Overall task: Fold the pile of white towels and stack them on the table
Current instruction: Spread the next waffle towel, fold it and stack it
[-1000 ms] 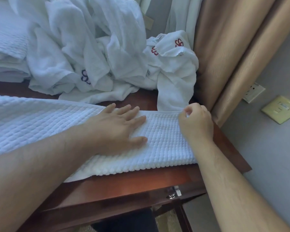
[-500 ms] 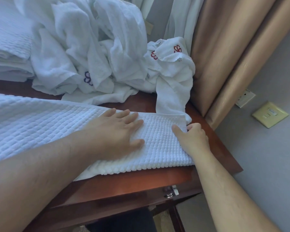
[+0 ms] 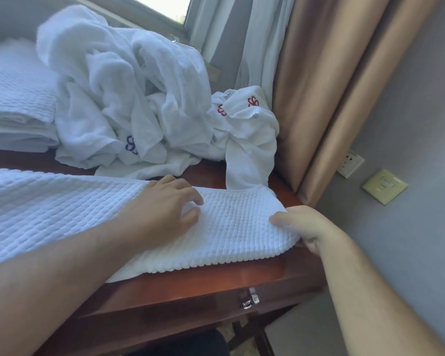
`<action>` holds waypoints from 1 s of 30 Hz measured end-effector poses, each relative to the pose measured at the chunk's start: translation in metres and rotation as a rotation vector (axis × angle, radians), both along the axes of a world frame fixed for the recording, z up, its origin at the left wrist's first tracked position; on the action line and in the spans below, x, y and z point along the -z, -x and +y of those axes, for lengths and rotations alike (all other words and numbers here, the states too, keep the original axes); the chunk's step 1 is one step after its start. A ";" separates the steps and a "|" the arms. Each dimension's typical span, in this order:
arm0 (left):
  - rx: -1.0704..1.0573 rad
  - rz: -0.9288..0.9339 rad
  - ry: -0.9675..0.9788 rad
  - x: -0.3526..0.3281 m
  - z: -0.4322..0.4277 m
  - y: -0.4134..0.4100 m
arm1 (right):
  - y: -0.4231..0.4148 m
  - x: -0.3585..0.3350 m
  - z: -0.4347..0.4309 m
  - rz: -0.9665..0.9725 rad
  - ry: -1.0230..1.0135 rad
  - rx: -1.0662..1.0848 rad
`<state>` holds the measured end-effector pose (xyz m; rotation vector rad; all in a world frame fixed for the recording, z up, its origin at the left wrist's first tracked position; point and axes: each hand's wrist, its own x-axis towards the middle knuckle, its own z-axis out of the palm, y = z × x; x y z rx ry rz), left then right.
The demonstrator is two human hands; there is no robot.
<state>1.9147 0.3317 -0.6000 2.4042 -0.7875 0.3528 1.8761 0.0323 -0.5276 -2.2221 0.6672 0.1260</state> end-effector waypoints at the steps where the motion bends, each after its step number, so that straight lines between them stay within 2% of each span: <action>1: -0.013 0.018 0.029 -0.001 0.000 0.000 | 0.005 -0.002 0.002 -0.043 -0.048 -0.034; 3: -0.031 0.109 0.168 -0.006 0.003 0.003 | 0.015 -0.007 0.010 -0.143 -0.156 -0.081; 6: -0.070 0.368 0.435 -0.021 0.016 0.010 | 0.022 -0.023 0.039 -0.298 -0.273 -0.179; 10: -0.116 0.918 0.660 -0.058 0.046 0.012 | 0.024 -0.039 0.116 -0.518 -0.266 -0.327; 12: -0.109 1.054 0.718 -0.072 0.069 0.011 | 0.027 -0.040 0.161 -0.593 -0.216 -0.440; 16: -0.128 1.069 0.734 -0.081 0.121 0.015 | 0.030 -0.027 0.234 -0.574 -0.266 -0.644; 19: -0.185 1.089 0.663 -0.082 0.161 0.029 | 0.030 -0.017 0.278 -0.548 -0.260 -0.727; 24: -0.441 0.929 0.570 -0.088 0.212 0.048 | 0.029 -0.016 0.336 -0.540 -0.256 -0.915; 27: -0.545 0.864 0.609 -0.100 0.252 0.060 | 0.029 -0.016 0.351 -0.584 -0.285 -0.989; 30: -0.655 0.815 0.663 -0.103 0.292 0.071 | 0.028 -0.008 0.365 -0.651 -0.149 -1.006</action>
